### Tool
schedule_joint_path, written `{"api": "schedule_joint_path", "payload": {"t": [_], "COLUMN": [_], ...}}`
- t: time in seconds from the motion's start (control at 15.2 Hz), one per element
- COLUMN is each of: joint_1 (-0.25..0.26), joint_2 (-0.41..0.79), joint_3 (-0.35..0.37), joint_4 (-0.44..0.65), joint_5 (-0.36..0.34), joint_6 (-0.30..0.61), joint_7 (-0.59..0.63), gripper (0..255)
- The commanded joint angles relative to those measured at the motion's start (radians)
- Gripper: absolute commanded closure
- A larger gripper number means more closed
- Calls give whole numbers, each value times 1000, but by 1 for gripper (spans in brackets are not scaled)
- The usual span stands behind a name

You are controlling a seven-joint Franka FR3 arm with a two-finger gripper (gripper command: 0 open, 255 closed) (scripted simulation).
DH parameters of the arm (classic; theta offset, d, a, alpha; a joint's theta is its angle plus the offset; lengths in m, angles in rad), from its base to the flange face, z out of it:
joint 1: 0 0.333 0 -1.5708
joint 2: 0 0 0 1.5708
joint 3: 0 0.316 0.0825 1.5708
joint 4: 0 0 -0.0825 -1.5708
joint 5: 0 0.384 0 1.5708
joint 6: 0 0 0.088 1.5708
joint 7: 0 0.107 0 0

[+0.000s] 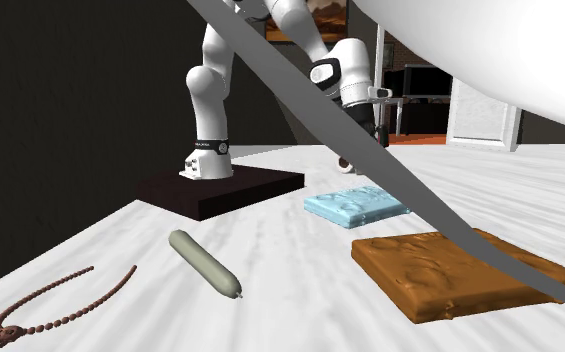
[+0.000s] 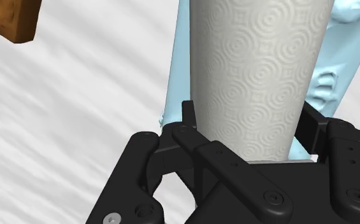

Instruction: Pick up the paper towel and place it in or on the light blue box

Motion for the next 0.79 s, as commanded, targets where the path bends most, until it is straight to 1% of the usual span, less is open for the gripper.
{"api": "schedule_joint_path", "payload": {"t": [0.0,0.46,0.66,0.73], "joint_1": [-9,-63,-86,-86], "joint_2": [24,115,151,151], "joint_3": [15,82,110,110], "joint_4": [-1,11,19,19], "joint_5": [19,85,106,106], "joint_6": [24,103,132,132], "joint_7": [-9,-54,-68,-68], "gripper": [255,255,255,255]}}
